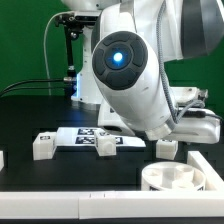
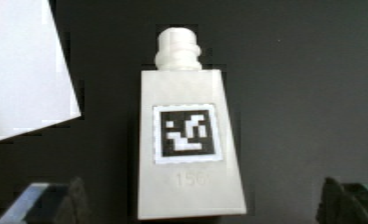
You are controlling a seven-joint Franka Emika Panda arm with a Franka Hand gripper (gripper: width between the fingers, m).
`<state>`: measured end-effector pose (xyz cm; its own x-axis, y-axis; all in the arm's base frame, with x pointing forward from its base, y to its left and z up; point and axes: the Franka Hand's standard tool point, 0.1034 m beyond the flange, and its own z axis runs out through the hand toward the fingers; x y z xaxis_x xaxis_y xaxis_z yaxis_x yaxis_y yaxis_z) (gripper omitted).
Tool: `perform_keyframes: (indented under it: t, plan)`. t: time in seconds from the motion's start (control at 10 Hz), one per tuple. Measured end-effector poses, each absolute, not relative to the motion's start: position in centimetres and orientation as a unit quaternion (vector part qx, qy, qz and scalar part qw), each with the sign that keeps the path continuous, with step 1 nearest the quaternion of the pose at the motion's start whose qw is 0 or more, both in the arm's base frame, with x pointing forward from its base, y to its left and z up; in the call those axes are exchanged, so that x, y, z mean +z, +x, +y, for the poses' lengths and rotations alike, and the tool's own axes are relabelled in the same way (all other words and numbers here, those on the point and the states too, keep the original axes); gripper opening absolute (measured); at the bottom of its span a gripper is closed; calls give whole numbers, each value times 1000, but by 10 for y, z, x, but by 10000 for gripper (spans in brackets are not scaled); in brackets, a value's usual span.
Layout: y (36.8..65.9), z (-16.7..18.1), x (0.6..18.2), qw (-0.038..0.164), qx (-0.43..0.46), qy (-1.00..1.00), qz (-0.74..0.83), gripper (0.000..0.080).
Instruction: Assemble stool
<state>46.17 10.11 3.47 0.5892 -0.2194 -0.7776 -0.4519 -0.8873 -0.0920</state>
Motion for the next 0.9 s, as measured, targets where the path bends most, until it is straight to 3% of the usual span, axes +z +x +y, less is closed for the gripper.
perform_keyframes:
  t: [0.9]
  plan:
    - [447,100,29,143,443,-861,204,649]
